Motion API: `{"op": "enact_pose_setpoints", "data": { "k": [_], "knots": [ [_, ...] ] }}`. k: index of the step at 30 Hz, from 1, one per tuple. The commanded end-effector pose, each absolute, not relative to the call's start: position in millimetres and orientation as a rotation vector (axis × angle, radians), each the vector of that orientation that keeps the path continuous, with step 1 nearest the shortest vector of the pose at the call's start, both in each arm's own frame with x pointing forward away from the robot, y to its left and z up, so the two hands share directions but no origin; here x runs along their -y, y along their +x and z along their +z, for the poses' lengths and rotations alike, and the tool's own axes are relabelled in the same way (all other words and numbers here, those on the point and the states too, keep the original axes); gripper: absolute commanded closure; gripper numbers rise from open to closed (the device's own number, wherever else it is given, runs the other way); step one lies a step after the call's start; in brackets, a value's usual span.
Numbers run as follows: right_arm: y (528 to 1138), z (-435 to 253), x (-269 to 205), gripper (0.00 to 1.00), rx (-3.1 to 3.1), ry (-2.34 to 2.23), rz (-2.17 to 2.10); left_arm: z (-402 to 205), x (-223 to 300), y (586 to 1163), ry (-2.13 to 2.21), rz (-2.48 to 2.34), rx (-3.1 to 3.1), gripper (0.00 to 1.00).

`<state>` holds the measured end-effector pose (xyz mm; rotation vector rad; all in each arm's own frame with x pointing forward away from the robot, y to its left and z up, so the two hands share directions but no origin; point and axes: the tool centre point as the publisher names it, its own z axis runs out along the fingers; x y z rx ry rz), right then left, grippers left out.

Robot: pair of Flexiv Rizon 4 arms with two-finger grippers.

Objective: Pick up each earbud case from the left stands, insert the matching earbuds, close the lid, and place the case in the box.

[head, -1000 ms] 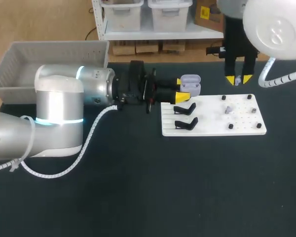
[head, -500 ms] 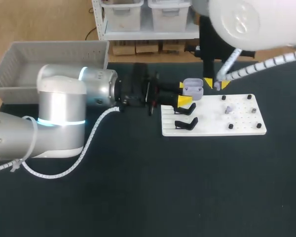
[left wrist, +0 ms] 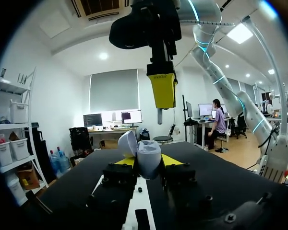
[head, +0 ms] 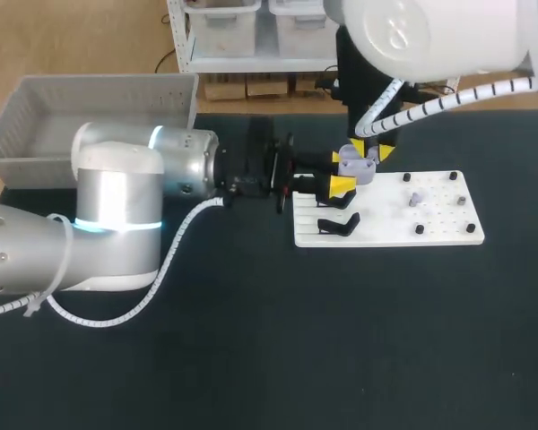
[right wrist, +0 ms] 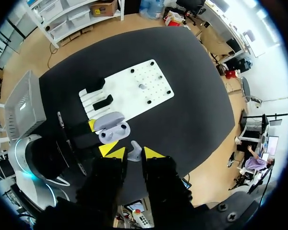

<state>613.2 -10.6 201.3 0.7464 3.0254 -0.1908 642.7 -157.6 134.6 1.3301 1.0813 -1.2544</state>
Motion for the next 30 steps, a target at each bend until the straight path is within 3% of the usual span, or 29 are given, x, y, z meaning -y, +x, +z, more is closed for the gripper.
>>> {"op": "enact_pose_setpoints", "data": {
  "k": [1, 30],
  "knots": [
    [612, 201, 14, 1.00, -3.024, 0.746, -0.182, 135, 157, 639, 1.324, -1.245, -1.086, 1.00],
    [625, 191, -7, 1.00, -2.868, 1.073, -0.270, 135, 157, 639, 1.324, -1.245, -1.086, 1.00]
  ]
}}
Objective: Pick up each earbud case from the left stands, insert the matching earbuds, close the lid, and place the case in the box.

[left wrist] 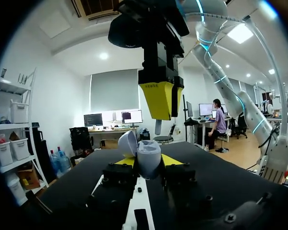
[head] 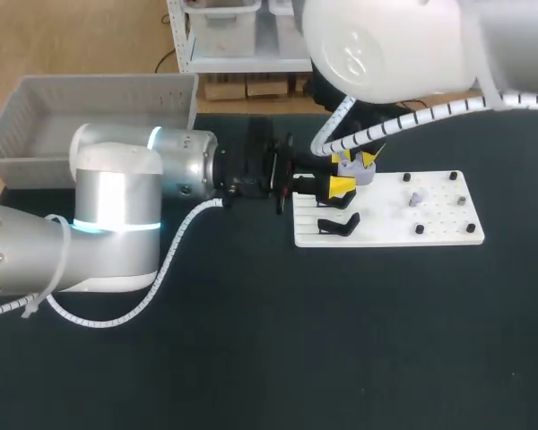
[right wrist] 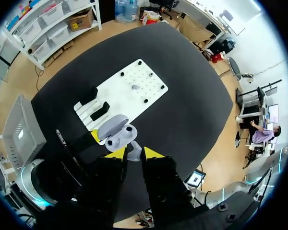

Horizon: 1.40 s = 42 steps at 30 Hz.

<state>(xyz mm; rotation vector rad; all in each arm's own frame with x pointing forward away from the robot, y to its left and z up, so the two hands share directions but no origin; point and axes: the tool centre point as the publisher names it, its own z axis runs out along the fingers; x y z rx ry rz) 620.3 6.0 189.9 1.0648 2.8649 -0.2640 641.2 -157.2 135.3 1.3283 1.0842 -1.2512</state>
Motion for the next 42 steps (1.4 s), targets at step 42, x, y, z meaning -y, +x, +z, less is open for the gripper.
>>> {"op": "enact_pose_setpoints", "data": {
  "k": [42],
  "knots": [
    [641, 178, 4, 1.00, -2.901, 1.169, -0.287, 135, 157, 639, 1.324, -1.245, -1.086, 1.00]
  ]
}}
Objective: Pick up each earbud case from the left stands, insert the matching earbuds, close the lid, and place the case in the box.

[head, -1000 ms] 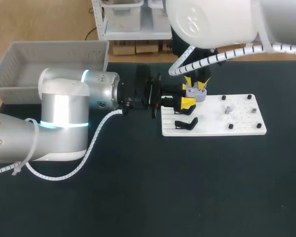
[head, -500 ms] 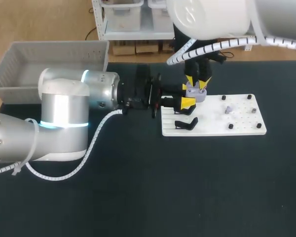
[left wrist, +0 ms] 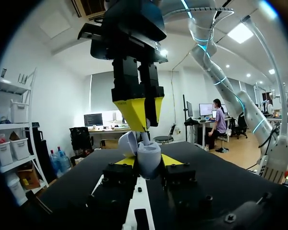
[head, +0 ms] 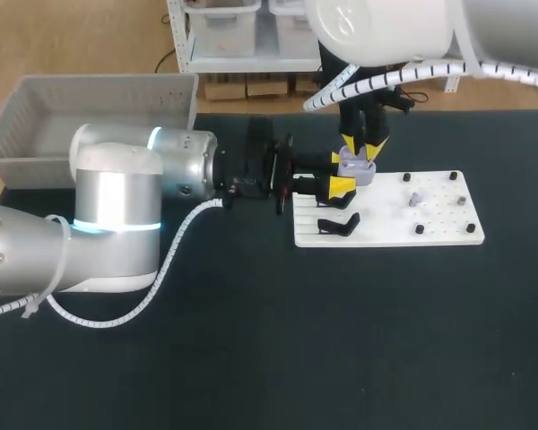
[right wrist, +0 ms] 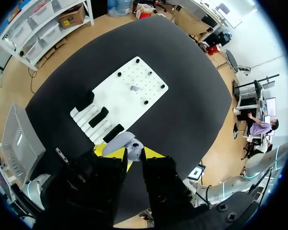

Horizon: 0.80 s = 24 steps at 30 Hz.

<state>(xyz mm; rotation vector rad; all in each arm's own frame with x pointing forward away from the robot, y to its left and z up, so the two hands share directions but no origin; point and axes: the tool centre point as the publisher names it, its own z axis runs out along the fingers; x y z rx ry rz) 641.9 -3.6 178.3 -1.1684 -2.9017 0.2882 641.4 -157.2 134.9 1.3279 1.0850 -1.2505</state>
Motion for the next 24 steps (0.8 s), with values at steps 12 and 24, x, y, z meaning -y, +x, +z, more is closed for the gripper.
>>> {"op": "enact_pose_setpoints", "data": {
  "k": [12, 24],
  "knots": [
    [639, 170, 4, 0.82, 2.896, -1.150, 0.251, 135, 157, 639, 1.324, -1.245, -1.086, 1.00],
    [602, 206, 27, 0.00, 2.969, -1.045, -0.096, 135, 155, 639, 1.321, -1.244, -1.089, 1.00]
  ]
}}
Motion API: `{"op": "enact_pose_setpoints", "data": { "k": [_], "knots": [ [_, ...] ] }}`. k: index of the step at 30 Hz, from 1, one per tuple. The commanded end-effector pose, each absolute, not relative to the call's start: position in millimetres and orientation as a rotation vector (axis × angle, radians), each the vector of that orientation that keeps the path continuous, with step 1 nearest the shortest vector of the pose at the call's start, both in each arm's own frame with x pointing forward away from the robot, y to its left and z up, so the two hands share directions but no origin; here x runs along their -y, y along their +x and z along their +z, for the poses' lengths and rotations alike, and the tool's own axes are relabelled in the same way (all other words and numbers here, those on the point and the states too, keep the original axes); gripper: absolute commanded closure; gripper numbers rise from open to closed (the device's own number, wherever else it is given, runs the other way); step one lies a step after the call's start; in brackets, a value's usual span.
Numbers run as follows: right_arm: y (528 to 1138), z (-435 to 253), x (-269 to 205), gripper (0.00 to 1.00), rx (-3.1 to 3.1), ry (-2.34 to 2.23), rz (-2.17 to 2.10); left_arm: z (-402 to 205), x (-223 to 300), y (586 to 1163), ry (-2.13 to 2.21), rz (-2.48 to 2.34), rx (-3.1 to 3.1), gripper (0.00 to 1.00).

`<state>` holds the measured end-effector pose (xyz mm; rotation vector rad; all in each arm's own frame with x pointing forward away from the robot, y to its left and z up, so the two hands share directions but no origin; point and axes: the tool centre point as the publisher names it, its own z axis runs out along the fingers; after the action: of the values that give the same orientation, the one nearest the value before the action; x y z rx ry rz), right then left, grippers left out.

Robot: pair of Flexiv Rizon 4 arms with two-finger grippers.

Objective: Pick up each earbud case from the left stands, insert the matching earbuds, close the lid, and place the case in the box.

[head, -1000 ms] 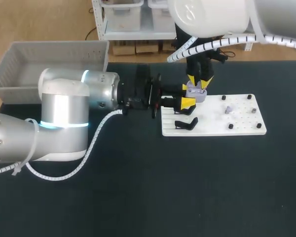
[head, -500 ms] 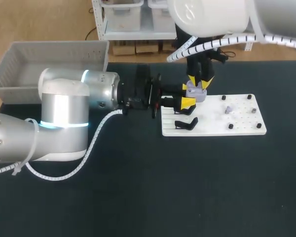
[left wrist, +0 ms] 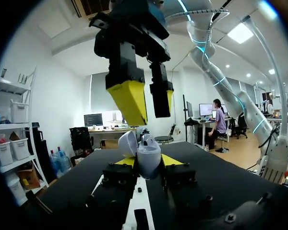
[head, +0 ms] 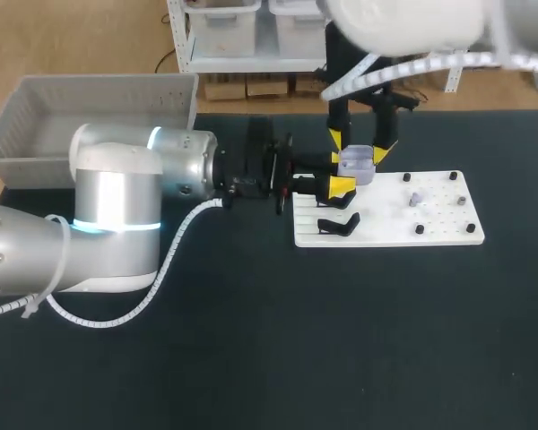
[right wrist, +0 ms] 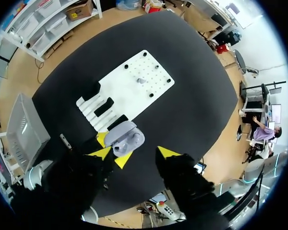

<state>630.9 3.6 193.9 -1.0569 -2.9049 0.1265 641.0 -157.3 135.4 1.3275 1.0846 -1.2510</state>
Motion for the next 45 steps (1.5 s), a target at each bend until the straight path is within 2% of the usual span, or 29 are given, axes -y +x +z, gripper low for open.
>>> {"op": "enact_pose_setpoints", "data": {
  "k": [1, 3, 6, 7, 9, 11, 15, 17, 21, 23, 24, 30, 45],
  "knots": [
    [599, 207, 32, 0.00, 2.980, -1.049, -0.105, 135, 152, 638, 1.318, -1.243, -1.091, 1.00],
    [597, 206, 44, 0.15, 3.018, -1.025, -0.128, 135, 148, 636, 1.315, -1.241, -1.094, 1.00],
    [594, 199, 56, 0.02, 3.073, -0.939, -0.089, 135, 143, 635, 1.312, -1.236, -1.100, 1.00],
    [595, 196, 60, 0.03, 3.078, -0.928, -0.080, 135, 141, 635, 1.310, -1.231, -1.103, 1.00],
    [596, 192, 67, 0.15, 3.086, -0.921, -0.077, 134, 139, 635, 1.310, -1.226, -1.104, 1.00],
    [599, 187, 72, 0.22, 3.094, -0.911, -0.090, 134, 137, 635, 1.311, -1.219, -1.105, 1.00],
    [608, 177, 81, 0.27, 3.092, -0.891, -0.116, 135, 136, 635, 1.318, -1.212, -1.101, 1.00],
    [614, 171, 85, 0.34, 3.086, -0.879, -0.143, 135, 136, 635, 1.322, -1.212, -1.097, 1.00],
    [626, 158, 90, 0.27, 3.086, -0.866, -0.131, 135, 136, 635, 1.322, -1.212, -1.097, 1.00],
    [634, 150, 92, 0.05, 3.079, -0.860, -0.120, 135, 136, 635, 1.322, -1.212, -1.097, 1.00],
    [638, 146, 93, 0.00, 3.075, -0.863, -0.114, 135, 136, 635, 1.322, -1.212, -1.097, 1.00],
    [652, 125, 105, 0.00, 3.030, -0.930, -0.097, 135, 136, 635, 1.322, -1.212, -1.097, 1.00],
    [652, 125, 105, 0.00, 3.030, -0.930, -0.097, 135, 136, 635, 1.322, -1.212, -1.097, 1.00]
  ]
}}
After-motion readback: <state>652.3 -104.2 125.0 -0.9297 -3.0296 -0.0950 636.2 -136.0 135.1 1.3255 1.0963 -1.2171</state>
